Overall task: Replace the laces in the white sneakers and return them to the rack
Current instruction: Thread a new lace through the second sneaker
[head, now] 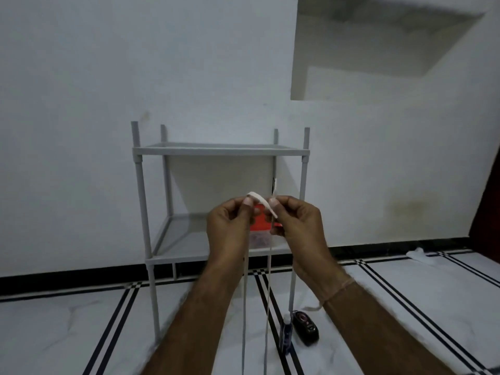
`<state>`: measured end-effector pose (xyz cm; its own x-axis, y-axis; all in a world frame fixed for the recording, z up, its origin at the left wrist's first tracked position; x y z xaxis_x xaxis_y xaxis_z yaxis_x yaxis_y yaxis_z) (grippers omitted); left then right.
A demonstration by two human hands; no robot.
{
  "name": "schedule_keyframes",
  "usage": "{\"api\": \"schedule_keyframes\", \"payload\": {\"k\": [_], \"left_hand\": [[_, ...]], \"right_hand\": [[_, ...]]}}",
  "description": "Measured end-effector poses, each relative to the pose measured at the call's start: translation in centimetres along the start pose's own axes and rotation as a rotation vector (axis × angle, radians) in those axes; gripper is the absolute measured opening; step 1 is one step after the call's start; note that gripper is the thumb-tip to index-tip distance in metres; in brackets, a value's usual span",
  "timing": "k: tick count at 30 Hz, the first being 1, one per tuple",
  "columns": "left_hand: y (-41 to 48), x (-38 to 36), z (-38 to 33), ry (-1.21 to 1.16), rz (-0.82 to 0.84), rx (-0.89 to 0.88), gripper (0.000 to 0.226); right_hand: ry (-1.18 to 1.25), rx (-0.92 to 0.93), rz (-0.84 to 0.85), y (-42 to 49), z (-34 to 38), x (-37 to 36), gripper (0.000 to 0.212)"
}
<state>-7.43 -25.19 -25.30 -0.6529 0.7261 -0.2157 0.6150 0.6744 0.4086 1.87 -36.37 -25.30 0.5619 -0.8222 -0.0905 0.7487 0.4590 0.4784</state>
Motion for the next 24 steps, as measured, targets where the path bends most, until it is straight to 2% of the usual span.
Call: {"api": "schedule_keyframes", "payload": {"k": [10, 24], "left_hand": [[1.0, -0.2, -0.7, -0.013, -0.015, 0.048, 0.016], [1.6, -0.1, -0.7, 0.004, 0.030, 0.068, 0.020]], "right_hand": [[0.086, 0.014, -0.030, 1.1, 1.3, -0.2, 0.018], [0.025, 0.028, -0.043, 2.4, 1.5, -0.4, 0.018]]}}
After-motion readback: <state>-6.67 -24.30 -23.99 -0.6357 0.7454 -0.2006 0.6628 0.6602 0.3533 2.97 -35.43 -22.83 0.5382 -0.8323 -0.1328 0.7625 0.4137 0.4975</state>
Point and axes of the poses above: each hand's wrist, its own y-axis towards the middle knuckle, its own x-axis out of the back of the hand, z = x × y, the point moved 7 cm from there along y, towards the middle knuckle, and after that the axes turned 4 degrees about z, right-handed, at the moved point
